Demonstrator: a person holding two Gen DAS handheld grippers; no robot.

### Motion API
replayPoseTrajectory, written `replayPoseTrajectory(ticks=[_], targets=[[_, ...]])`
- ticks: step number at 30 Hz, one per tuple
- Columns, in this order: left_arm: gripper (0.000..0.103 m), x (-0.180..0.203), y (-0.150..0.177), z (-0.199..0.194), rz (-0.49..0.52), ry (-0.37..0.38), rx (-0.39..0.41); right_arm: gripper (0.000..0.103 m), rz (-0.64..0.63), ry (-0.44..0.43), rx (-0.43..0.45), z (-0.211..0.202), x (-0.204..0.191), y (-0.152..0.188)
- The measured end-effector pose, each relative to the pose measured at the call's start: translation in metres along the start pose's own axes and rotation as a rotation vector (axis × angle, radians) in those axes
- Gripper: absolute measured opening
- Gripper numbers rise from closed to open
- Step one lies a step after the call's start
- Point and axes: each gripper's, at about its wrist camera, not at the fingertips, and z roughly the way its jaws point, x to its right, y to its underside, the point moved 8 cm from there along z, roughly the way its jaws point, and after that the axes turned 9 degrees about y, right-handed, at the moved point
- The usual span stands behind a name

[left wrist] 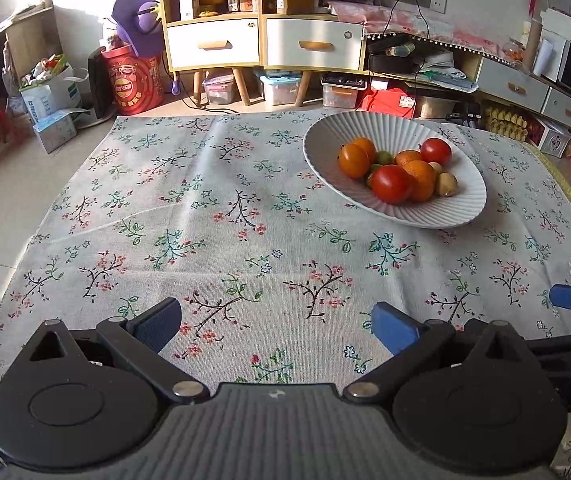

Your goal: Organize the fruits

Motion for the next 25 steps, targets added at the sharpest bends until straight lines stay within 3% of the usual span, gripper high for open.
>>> replayPoseTrajectory(ticks=[25], targets=[[0.101, 0.0004, 0.0032, 0.0035, 0.007, 0.011, -0.013, 0.102, -0.014, -0.007, -0.002, 0.0010, -0.0037, 0.0029]])
